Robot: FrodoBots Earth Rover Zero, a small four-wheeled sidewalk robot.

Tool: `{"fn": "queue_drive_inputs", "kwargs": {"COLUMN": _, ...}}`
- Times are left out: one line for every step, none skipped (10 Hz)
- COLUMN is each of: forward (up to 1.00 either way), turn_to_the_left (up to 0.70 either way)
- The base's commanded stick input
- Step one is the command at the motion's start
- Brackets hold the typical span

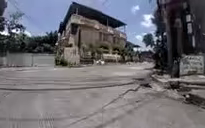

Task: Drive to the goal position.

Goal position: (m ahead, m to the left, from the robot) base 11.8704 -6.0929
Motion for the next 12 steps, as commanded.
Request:
{"fn": "queue_drive_inputs", "kwargs": {"forward": 1.00, "turn_to_the_left": 0.04}}
{"fn": "queue_drive_inputs", "kwargs": {"forward": 1.00, "turn_to_the_left": 0.04}}
{"fn": "queue_drive_inputs", "kwargs": {"forward": 1.00, "turn_to_the_left": 0.04}}
{"fn": "queue_drive_inputs", "kwargs": {"forward": 1.00, "turn_to_the_left": 0.04}}
{"fn": "queue_drive_inputs", "kwargs": {"forward": 1.00, "turn_to_the_left": 0.04}}
{"fn": "queue_drive_inputs", "kwargs": {"forward": 1.00, "turn_to_the_left": 0.04}}
{"fn": "queue_drive_inputs", "kwargs": {"forward": 1.00, "turn_to_the_left": 0.04}}
{"fn": "queue_drive_inputs", "kwargs": {"forward": 1.00, "turn_to_the_left": -0.17}}
{"fn": "queue_drive_inputs", "kwargs": {"forward": 1.00, "turn_to_the_left": -0.36}}
{"fn": "queue_drive_inputs", "kwargs": {"forward": 1.00, "turn_to_the_left": -0.36}}
{"fn": "queue_drive_inputs", "kwargs": {"forward": 1.00, "turn_to_the_left": -0.31}}
{"fn": "queue_drive_inputs", "kwargs": {"forward": 1.00, "turn_to_the_left": -0.17}}
